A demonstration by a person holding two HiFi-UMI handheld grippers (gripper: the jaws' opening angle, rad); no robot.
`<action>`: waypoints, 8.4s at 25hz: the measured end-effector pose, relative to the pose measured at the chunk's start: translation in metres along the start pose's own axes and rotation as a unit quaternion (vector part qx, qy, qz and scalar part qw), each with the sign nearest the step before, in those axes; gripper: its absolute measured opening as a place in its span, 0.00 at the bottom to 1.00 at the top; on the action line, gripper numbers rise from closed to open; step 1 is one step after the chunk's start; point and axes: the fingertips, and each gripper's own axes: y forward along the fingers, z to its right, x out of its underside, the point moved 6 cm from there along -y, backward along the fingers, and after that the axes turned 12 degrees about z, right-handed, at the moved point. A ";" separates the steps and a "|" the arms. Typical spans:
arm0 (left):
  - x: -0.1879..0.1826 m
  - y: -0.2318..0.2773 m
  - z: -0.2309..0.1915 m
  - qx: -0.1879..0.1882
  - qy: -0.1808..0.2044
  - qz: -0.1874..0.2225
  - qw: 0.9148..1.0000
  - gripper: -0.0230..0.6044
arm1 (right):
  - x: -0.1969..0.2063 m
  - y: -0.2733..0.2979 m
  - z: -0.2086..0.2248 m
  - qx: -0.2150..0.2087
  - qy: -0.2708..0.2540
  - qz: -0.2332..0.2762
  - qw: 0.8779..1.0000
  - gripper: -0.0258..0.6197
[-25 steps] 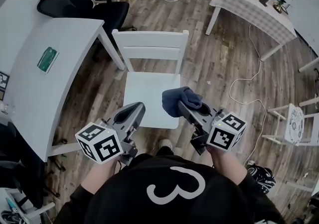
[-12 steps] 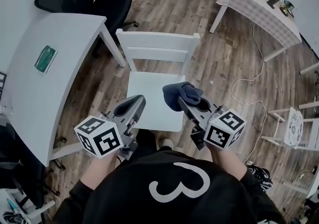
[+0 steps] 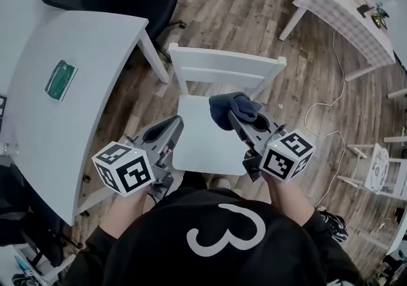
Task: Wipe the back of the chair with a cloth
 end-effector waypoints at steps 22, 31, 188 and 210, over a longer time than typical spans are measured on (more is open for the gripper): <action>-0.043 0.000 -0.107 -0.031 -0.025 -0.017 0.999 0.06 | 0.042 0.176 0.021 0.013 -0.049 -0.035 0.998 0.12; -0.045 -0.007 -0.126 -0.041 -0.031 -0.018 0.999 0.06 | 0.062 0.209 0.040 0.042 -0.093 -0.057 0.993 0.12; -0.017 -0.045 -0.171 -0.108 -0.059 -0.026 0.992 0.06 | 0.113 0.218 0.080 0.133 -0.082 -0.060 0.986 0.12; 0.002 0.005 -0.131 -0.056 -0.038 -0.075 0.995 0.06 | 0.090 0.137 0.138 0.210 -0.069 -0.030 0.975 0.12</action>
